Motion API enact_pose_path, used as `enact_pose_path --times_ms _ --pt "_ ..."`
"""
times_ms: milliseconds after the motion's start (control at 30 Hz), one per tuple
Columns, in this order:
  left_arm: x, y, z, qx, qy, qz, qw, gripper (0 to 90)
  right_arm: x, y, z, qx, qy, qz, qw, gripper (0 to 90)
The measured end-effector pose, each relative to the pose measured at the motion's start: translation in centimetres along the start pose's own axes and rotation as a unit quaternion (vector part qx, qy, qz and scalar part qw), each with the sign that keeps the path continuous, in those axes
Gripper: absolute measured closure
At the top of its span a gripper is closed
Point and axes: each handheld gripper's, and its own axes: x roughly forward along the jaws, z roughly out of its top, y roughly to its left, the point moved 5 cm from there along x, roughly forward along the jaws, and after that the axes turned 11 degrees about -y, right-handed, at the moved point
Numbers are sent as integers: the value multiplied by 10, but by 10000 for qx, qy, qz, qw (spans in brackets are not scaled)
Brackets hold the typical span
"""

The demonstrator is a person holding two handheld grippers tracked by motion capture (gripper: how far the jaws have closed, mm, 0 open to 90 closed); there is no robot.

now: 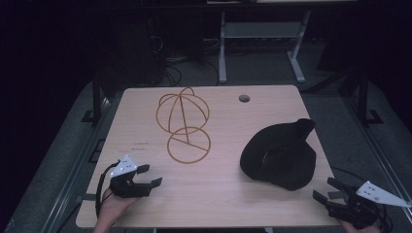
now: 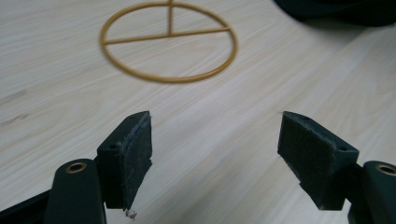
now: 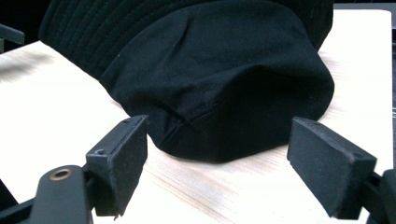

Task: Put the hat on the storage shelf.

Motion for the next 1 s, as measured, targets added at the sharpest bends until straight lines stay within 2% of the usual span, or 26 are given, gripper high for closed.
enact_pose_path --times_ms 67,300,400,433,467,567,600,633,667,833,867,933,1000 --pt "4 -8 3 70 -21 -171 9998 256 1 1 0 -28 -2 9 10000 194" --pt "13 -19 8 101 7 -415 9991 255 3 4 0 -32 28 57 10000 194" --pt "21 -32 9 235 110 -602 9979 254 3 4 0 -16 24 68 10000 192" --pt "21 -32 9 235 110 -602 9979 253 3 4 0 -16 24 68 10000 192" --pt "26 -38 11 276 133 -713 9970 252 3 4 0 -22 33 70 10000 192" --pt "31 -45 15 313 112 -826 9960 250 3 4 0 -17 27 69 10000 192" --pt "36 -52 19 354 88 -953 9948 250 2 4 0 -9 21 60 10000 192" --pt "36 -52 19 354 88 -953 9948 249 2 4 0 -9 21 60 10000 192" --pt "42 -59 22 429 112 -1046 9935 249 2 4 0 -2 15 56 10000 192" --pt "51 -69 27 543 144 -1201 9912 249 2 4 1 -6 10 57 10000 192" --pt "57 -75 30 583 147 -1291 9898 249 2 4 0 -10 16 59 10000 191" --pt "59 -77 31 593 149 -1318 9894 249 2 4 1 -17 17 61 10000 191" --pt "67 -87 35 659 185 -1446 9871 249 3 5 1 -16 8 69 10000 191"
